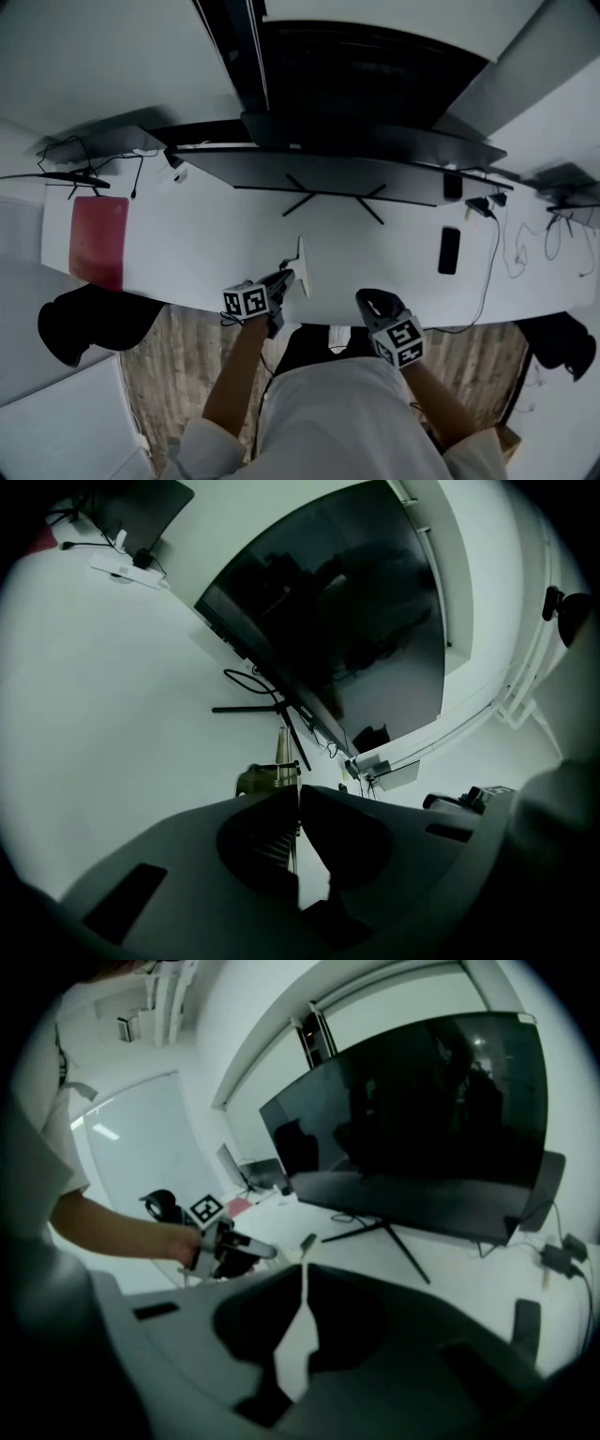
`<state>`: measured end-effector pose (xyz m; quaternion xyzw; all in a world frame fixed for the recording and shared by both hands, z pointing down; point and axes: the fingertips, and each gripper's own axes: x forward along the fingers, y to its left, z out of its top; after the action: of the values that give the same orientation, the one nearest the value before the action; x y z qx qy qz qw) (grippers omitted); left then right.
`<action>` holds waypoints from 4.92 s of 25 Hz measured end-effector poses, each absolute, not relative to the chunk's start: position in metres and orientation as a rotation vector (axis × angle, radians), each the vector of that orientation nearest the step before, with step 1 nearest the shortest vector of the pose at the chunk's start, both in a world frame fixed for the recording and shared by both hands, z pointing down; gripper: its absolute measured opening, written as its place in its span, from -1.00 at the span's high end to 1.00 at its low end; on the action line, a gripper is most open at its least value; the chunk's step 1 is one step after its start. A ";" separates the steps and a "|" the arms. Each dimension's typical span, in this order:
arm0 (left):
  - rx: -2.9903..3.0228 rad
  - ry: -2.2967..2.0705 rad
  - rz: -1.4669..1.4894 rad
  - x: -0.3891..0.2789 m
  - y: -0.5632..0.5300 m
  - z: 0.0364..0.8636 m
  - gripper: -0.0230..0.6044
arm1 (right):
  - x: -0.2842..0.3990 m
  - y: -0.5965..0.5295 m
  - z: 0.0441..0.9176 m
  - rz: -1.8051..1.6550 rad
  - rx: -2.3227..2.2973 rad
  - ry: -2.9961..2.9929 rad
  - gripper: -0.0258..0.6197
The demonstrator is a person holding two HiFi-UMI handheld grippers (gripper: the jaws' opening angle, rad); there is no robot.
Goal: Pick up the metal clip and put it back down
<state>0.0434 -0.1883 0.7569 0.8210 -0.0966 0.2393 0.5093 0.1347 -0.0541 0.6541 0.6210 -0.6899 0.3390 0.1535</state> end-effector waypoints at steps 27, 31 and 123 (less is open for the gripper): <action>1.883 -0.664 0.201 -0.100 -0.195 0.676 0.81 | 0.101 -0.070 0.628 0.844 1.565 -2.162 0.82; 1.891 -0.715 0.158 -0.103 -0.178 0.664 0.81 | 0.107 -0.065 0.627 0.814 1.508 -2.201 0.82; 1.637 -0.631 0.240 -0.272 -0.463 0.861 0.81 | -0.134 -0.307 0.754 1.025 1.337 -1.973 0.82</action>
<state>-0.2720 -0.4634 0.8607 0.7156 -0.2759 0.1048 0.6331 -0.1339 -0.3074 0.7542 0.4962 -0.7322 0.3804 0.2700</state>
